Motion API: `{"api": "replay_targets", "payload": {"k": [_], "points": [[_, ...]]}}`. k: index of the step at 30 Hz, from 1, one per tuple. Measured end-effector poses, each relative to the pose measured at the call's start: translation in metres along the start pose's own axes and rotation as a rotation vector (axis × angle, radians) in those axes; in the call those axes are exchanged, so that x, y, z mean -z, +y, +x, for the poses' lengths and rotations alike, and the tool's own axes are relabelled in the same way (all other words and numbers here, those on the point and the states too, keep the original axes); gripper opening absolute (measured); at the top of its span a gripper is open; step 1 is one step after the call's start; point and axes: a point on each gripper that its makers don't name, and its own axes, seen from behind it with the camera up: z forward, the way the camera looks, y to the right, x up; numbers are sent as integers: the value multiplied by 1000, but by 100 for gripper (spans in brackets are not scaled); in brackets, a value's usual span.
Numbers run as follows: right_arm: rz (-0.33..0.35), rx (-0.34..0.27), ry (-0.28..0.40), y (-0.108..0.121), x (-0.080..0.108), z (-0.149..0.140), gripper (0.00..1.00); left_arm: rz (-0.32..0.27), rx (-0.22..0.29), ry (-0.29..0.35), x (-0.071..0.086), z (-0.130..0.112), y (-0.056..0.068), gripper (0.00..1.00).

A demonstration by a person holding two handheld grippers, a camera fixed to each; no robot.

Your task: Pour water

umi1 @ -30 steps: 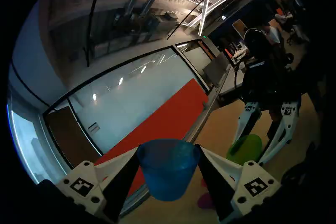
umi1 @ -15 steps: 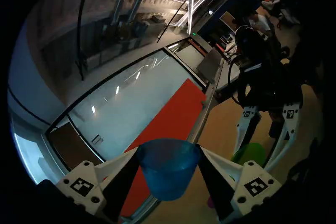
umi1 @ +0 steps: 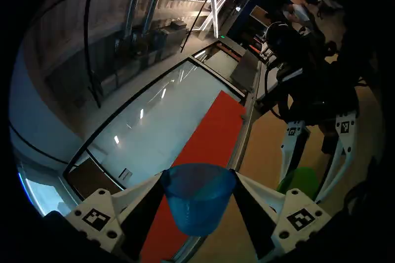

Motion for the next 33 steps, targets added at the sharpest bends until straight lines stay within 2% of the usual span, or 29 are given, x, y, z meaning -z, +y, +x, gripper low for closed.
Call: {"api": "replay_targets", "payload": {"k": [17, 33], "points": [[1, 7, 4, 0, -3, 4, 91, 9, -92, 9, -1, 5, 1, 89], [1, 0, 11, 2, -2, 5, 91, 8, -142, 11, -3, 10, 2, 89]]}}
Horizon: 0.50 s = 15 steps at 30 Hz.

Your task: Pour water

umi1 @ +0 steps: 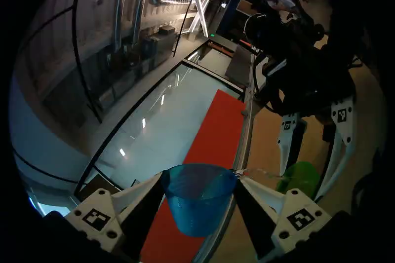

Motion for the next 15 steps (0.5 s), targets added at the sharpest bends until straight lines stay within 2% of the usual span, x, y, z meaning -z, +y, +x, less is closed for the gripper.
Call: {"api": "replay_targets", "payload": {"k": [15], "points": [[-2, -4, 11, 1, 1, 3, 91, -16, -36, 0, -4, 2, 4, 89]]}}
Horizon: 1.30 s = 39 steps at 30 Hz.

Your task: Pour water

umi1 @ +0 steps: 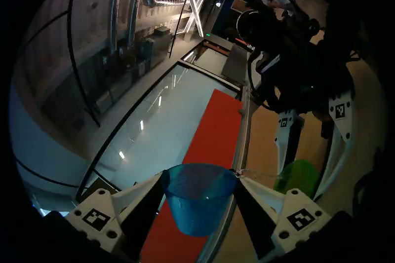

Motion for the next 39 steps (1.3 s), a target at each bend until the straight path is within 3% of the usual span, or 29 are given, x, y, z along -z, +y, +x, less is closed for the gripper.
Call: {"api": "replay_targets", "payload": {"k": [39], "points": [[-3, 3, 7, -1, 2, 4, 91, -20, -137, -13, 2, 3, 3, 89]]}}
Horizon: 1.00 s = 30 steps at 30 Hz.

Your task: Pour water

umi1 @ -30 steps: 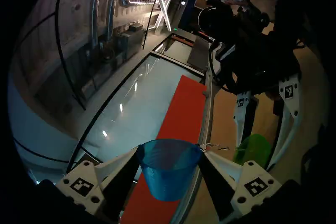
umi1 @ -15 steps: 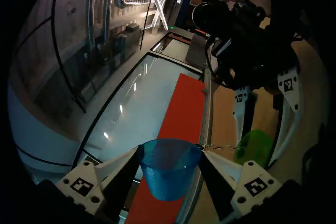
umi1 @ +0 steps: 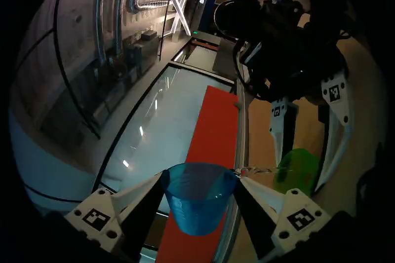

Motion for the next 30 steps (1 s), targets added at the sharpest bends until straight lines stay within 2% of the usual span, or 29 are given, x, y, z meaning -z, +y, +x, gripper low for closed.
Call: {"api": "replay_targets", "payload": {"k": [30], "points": [[-5, 3, 3, 1, 0, 0, 91, 11, -125, -5, -2, 7, -3, 89]]}}
